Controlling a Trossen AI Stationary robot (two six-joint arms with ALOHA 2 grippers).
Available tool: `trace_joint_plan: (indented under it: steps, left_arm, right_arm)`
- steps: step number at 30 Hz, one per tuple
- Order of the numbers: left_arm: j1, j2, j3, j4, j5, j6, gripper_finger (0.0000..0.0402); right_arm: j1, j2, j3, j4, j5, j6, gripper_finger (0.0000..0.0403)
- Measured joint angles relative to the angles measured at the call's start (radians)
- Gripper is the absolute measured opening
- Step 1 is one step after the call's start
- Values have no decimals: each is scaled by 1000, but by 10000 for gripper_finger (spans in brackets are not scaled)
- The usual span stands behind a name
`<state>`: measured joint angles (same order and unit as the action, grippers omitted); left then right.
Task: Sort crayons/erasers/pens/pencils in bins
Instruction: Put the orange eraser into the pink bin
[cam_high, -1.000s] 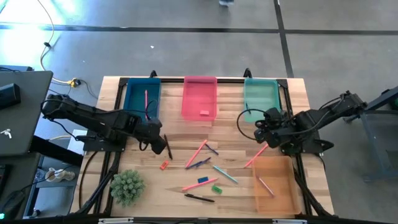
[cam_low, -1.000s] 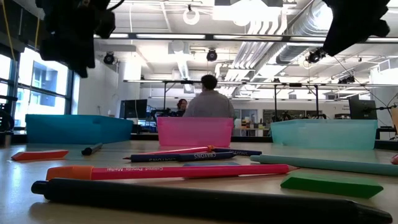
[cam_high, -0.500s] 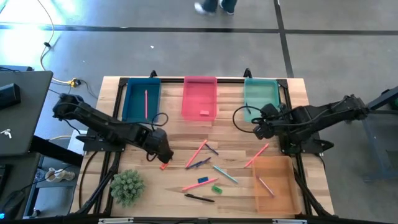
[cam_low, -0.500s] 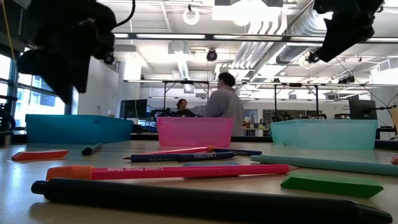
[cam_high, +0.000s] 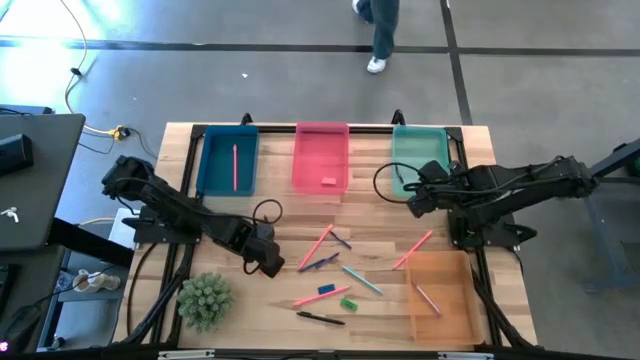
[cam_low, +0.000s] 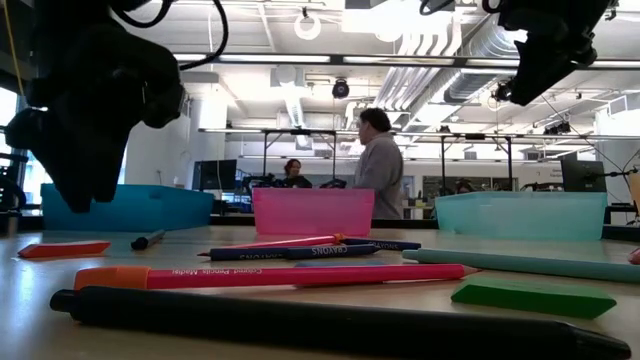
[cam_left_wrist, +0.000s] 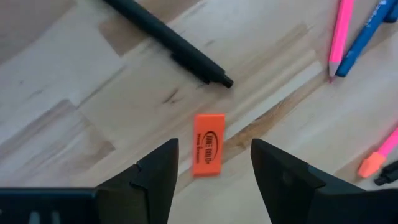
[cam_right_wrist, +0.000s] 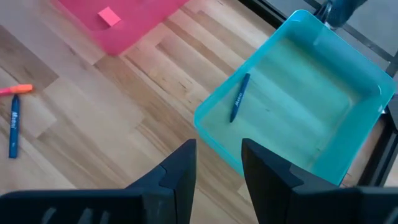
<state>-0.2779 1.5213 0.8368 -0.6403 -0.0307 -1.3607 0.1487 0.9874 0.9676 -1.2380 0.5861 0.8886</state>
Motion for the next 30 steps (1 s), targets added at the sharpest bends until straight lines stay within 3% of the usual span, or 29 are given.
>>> trace_joint_plan:
  steps: [15,30]
  left_arm:
    - [-16,43,0,4,-13,-32,188]
    - [-76,162,9,17,-20,-96,186]
  right_arm:
    - [-12,0,0,9,-21,0,119]
    - [-12,0,0,29,-22,4,119]
